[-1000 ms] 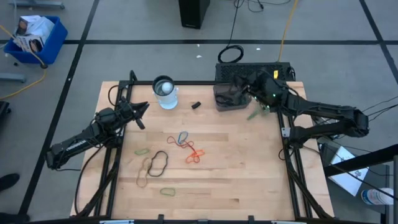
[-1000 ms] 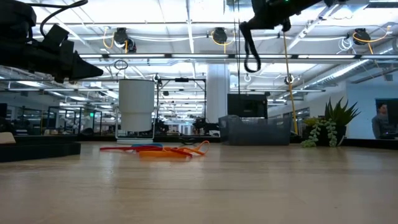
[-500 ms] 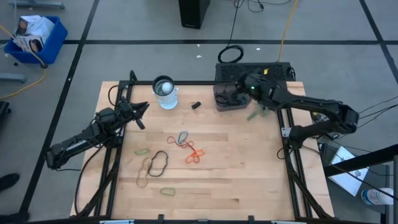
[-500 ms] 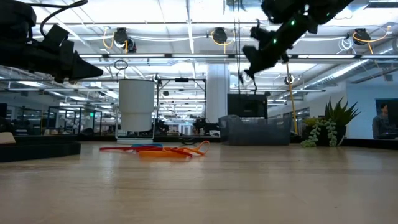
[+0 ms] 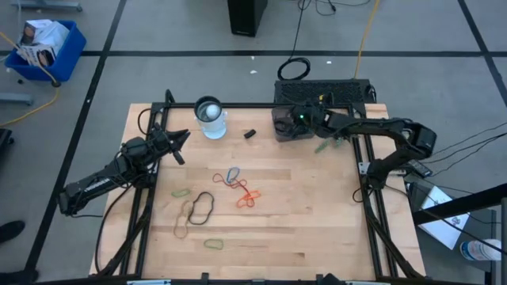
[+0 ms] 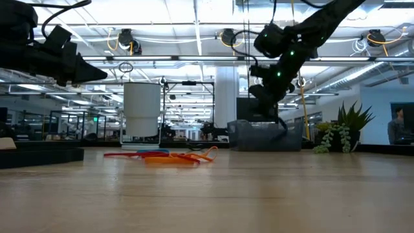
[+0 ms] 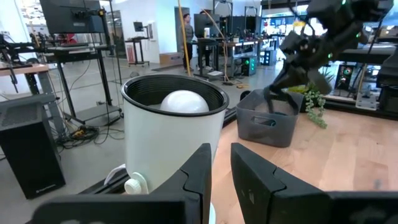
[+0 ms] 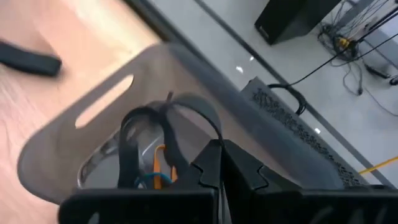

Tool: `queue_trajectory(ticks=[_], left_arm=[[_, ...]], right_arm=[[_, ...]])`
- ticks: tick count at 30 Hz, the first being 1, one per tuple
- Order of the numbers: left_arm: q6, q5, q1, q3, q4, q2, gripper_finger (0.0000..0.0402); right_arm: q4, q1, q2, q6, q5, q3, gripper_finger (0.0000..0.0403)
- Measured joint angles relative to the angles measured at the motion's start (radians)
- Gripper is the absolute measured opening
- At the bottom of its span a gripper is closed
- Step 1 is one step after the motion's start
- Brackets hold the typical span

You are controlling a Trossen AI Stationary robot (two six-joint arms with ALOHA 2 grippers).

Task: Pick and place rubber bands into bin
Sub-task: Put the black rubber band into the black bin, then put the orange rubber band into the black bin

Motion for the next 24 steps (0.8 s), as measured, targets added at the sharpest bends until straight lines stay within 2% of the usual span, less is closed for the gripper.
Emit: queue_trajectory(ticks=[5,15,19,24], left_arm=[[0.000,0.000,0.000,0.000,0.000,0.000,0.0070],[-0.005,0.000,0.000,0.000,0.000,0.000,0.0070],[-0.006,0.000,0.000,0.000,0.000,0.000,0.0070],[-0.009,0.000,0.000,0.000,0.000,0.000,0.0070]], right_arm=[[0.000,0.000,0.046,0.000,-0.001,0.000,0.0007],[0.004,0.003,0.051,-0.012,-0.001,0.000,0.0018],[0.004,0.005,0.051,-0.027,-0.002,0.000,0.0043],[0.004,0.005,0.051,-0.027,-0.002,0.000,0.0095]])
